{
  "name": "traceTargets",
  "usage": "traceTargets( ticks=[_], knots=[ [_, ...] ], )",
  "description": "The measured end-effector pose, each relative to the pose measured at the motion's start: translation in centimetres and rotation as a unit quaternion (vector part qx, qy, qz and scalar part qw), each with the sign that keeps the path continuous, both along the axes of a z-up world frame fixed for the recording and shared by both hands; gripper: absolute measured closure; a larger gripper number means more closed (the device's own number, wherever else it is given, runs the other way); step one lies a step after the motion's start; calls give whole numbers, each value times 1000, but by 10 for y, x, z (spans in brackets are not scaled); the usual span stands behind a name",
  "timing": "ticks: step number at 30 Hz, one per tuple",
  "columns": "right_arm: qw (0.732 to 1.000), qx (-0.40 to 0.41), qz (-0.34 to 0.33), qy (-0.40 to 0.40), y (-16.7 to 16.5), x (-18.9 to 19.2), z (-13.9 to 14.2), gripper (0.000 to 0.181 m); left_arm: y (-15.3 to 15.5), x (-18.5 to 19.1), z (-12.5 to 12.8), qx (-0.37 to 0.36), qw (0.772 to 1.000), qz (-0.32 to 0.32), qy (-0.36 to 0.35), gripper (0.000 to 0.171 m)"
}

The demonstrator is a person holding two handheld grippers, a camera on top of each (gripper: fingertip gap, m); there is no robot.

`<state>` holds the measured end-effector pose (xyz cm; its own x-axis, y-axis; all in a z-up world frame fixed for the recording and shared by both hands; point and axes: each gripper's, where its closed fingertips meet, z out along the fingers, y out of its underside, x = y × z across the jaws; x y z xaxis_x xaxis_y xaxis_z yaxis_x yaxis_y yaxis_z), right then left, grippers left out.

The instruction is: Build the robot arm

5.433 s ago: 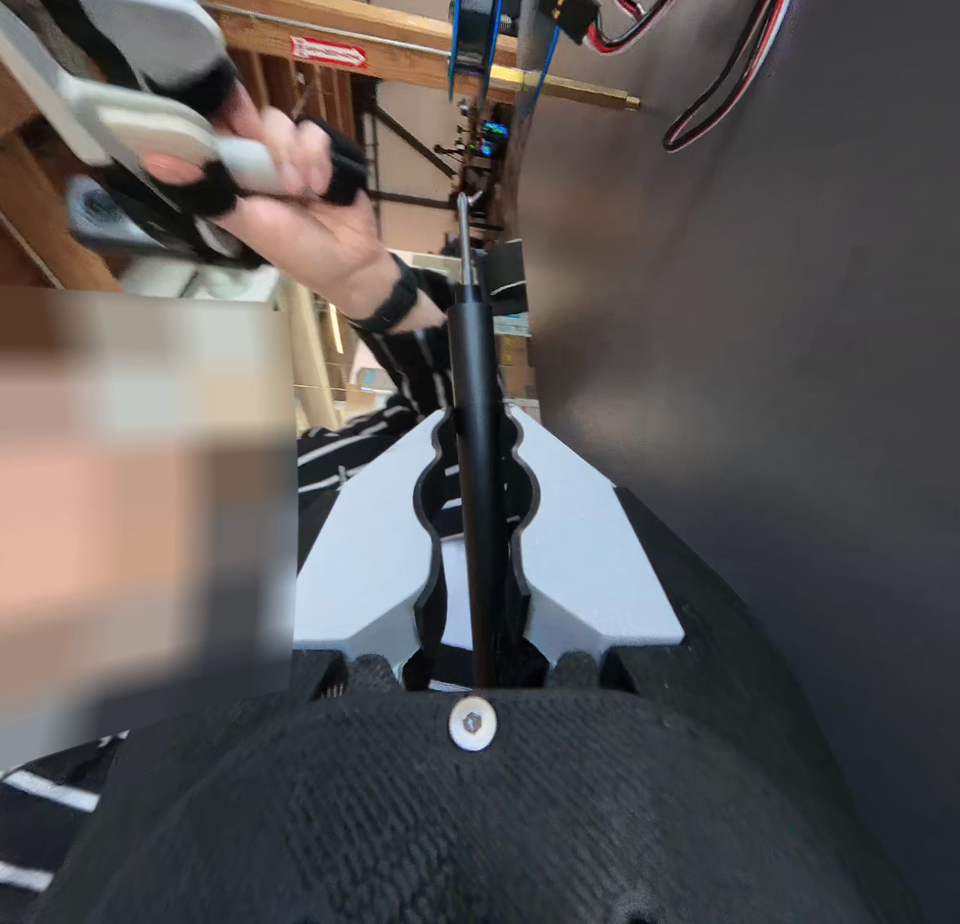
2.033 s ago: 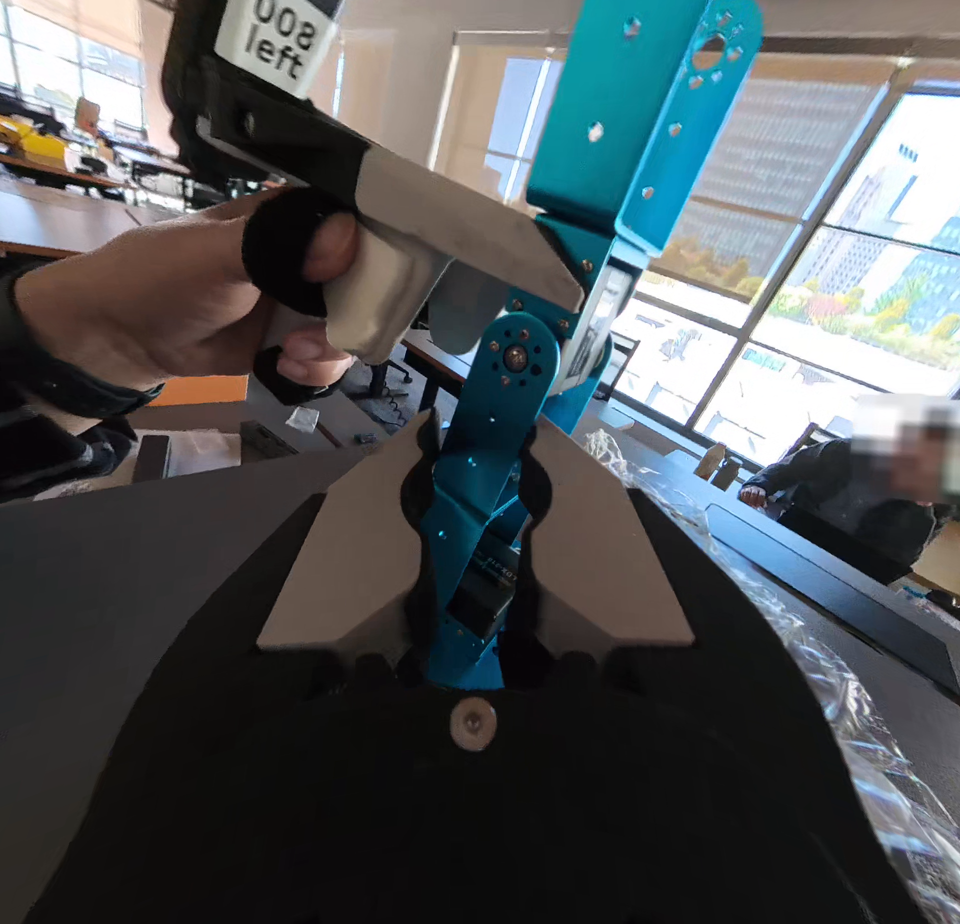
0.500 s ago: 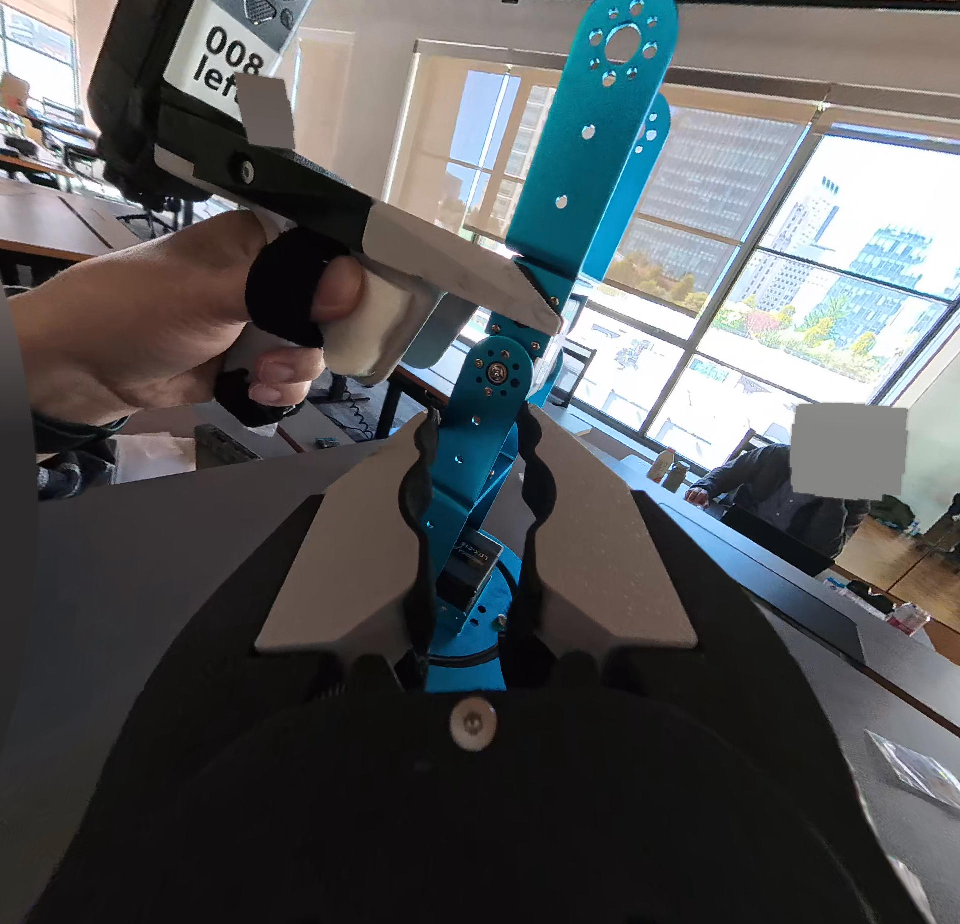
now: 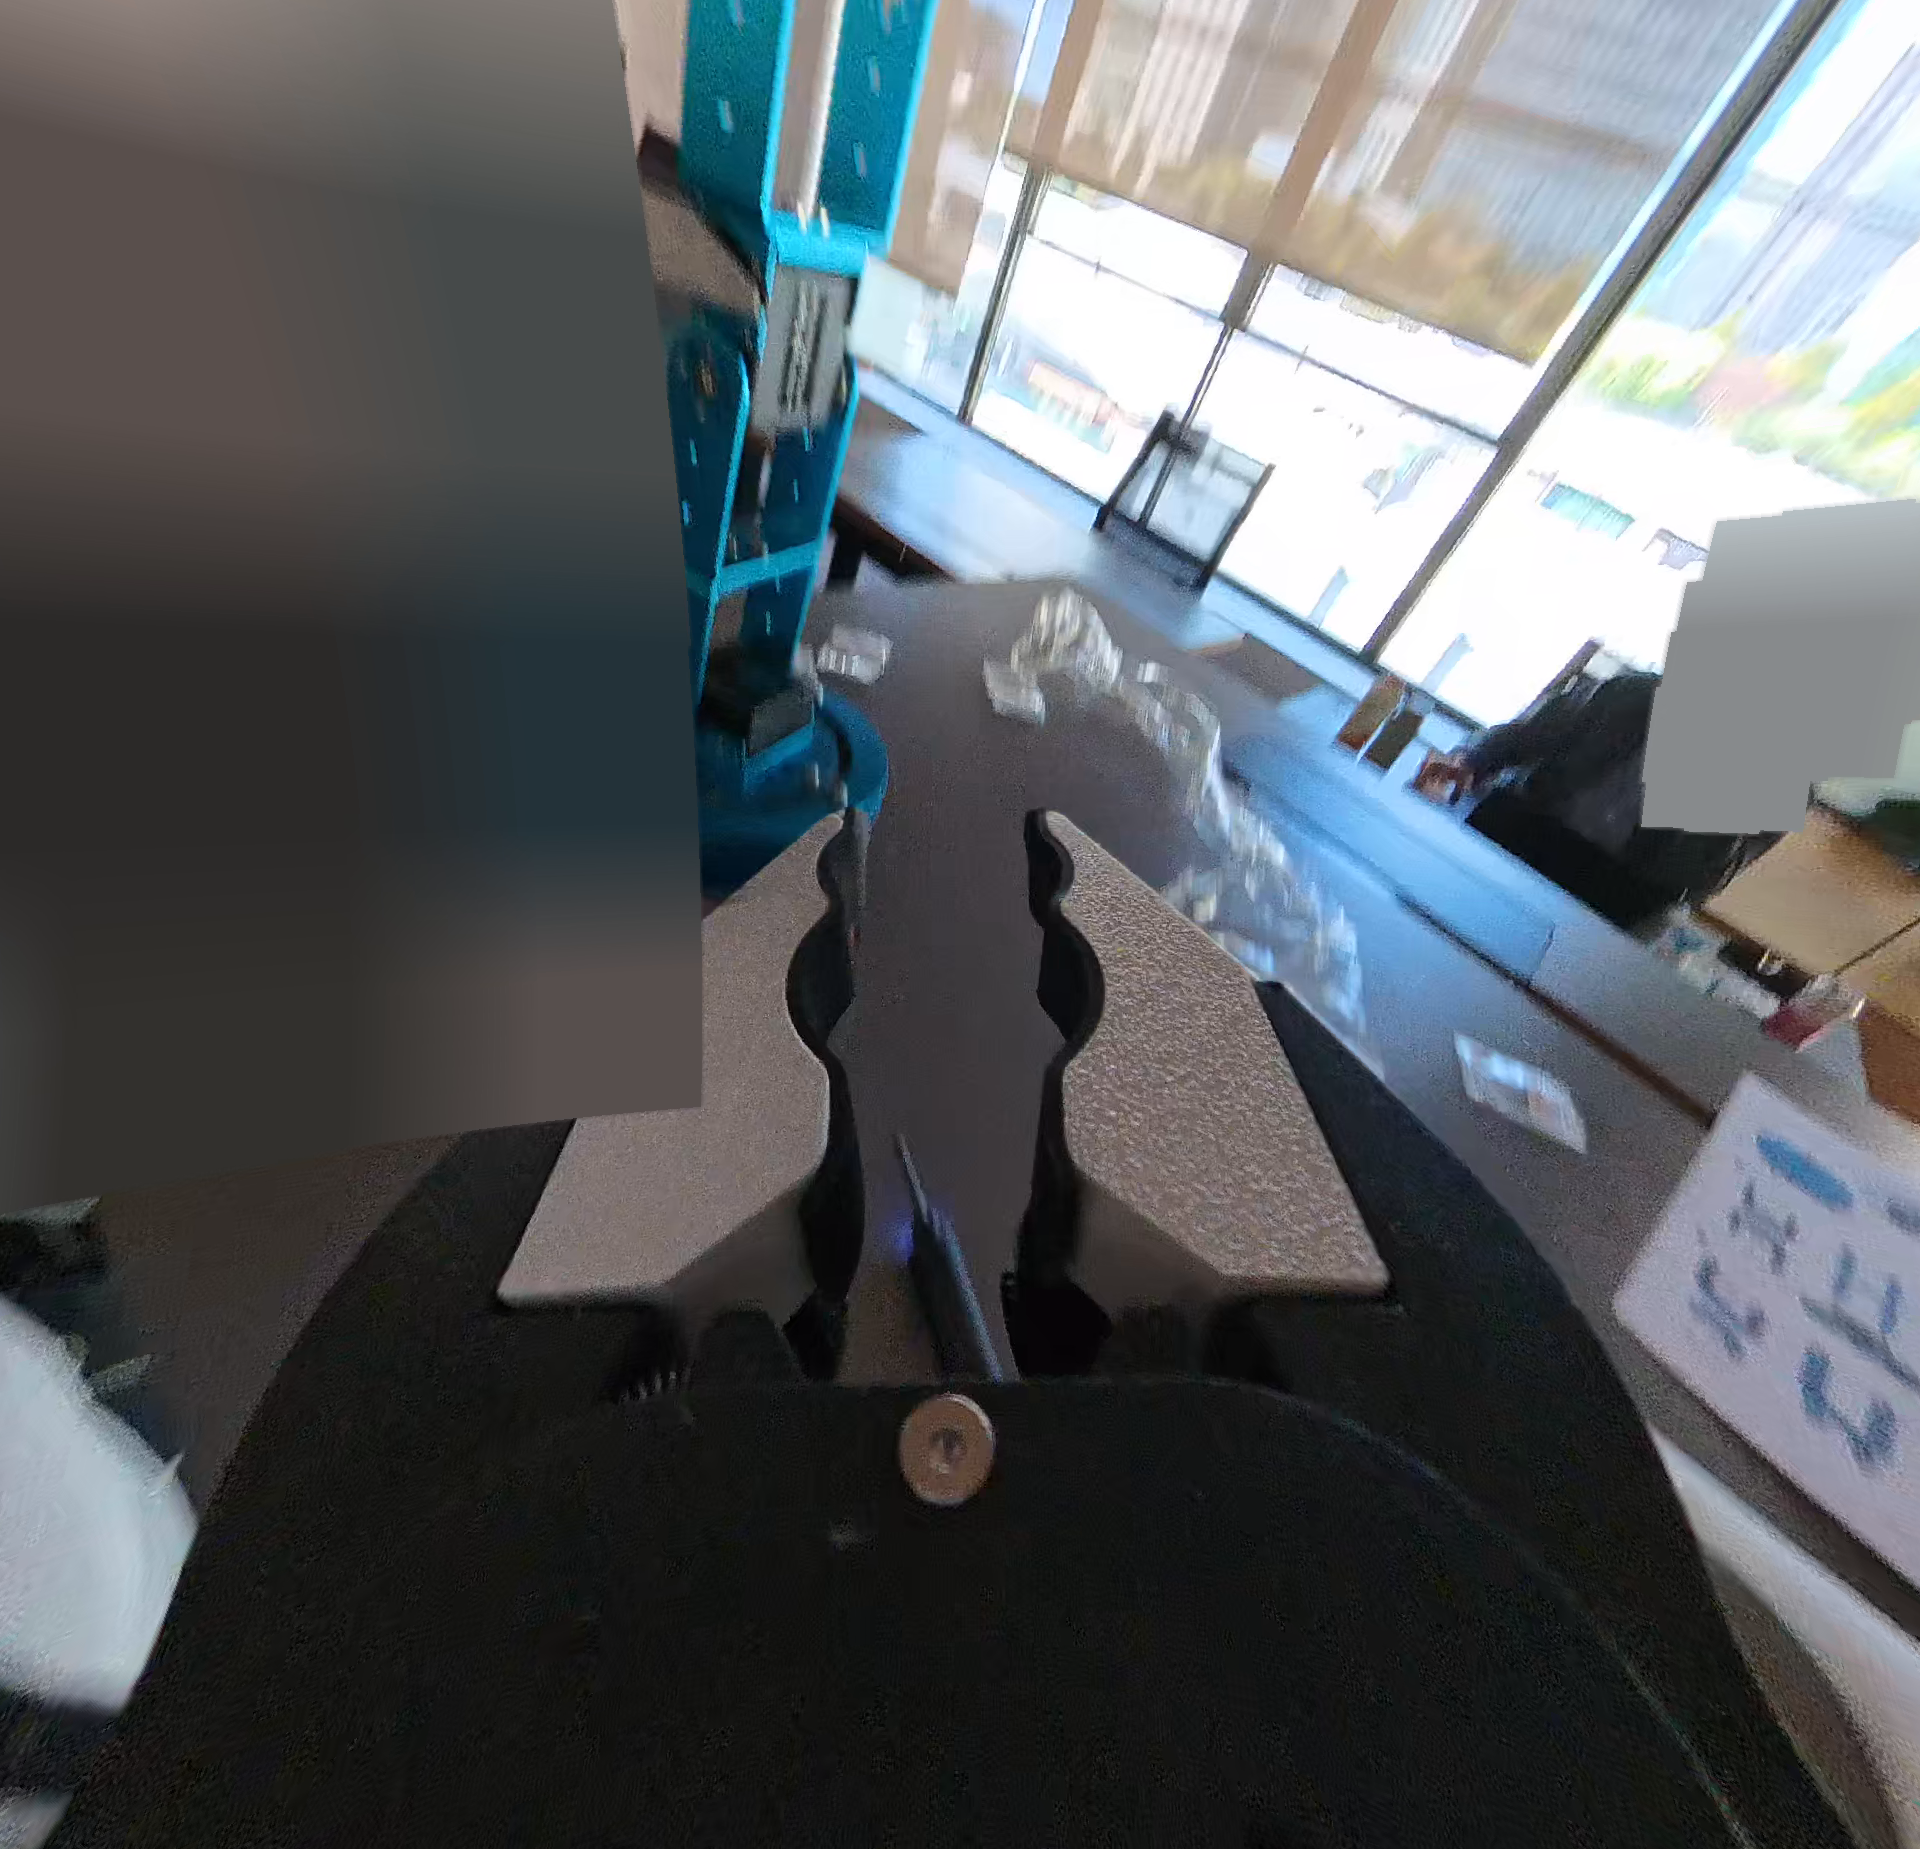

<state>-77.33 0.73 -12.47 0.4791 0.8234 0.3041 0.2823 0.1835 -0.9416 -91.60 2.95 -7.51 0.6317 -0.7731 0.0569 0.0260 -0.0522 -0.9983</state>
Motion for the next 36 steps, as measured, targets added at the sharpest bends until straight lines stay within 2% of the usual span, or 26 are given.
traceTargets(
  ticks=[1, 3, 6, 9, 11, 14, 19, 22, 24, 28, 31, 34, 36],
  knots=[
    [999, -28, -3, -21, 0, 21, -11, 150, 0, 0, 0, 0, 1000, 0, -1, 122],
    [994, -93, 7, -62, -6, 48, -40, 158, 0, -1, 0, -2, 1000, 0, -3, 122],
    [980, -170, 35, -99, -22, 51, -84, 171, 0, 0, 0, -3, 1000, -1, -2, 122],
    [964, -180, 33, -194, -21, 51, -126, 171, 0, 1, 0, -7, 1000, -3, -1, 122],
    [955, -166, 33, -242, -11, 55, -139, 167, 0, 1, 0, -6, 1000, -1, 0, 122],
    [957, -133, 46, -253, 8, 63, -136, 159, 0, 0, 0, -8, 1000, -2, -3, 122],
    [943, -194, 75, -259, 27, 71, -150, 149, -1, 0, 0, -15, 1000, 0, -9, 122],
    [926, -212, 87, -299, 30, 72, -165, 147, -9, -2, 5, -35, 999, -6, -41, 103],
    [918, -226, 105, -308, 26, 71, -168, 157, -15, -13, 3, -42, 998, 18, -44, 96],
    [909, -248, 126, -312, 24, 73, -169, 163, -41, -42, -15, -27, 995, 96, -26, 99],
    [908, -204, 129, -343, 25, 79, -167, 164, -61, -56, -33, -55, 989, 127, -44, 101],
    [909, -103, 121, -386, 31, 92, -151, 164, -74, -61, -44, -67, 986, 146, -51, 105],
    [896, -26, 132, -423, 34, 100, -140, 165, -77, -62, -52, -68, 983, 168, -25, 105]
  ],
)
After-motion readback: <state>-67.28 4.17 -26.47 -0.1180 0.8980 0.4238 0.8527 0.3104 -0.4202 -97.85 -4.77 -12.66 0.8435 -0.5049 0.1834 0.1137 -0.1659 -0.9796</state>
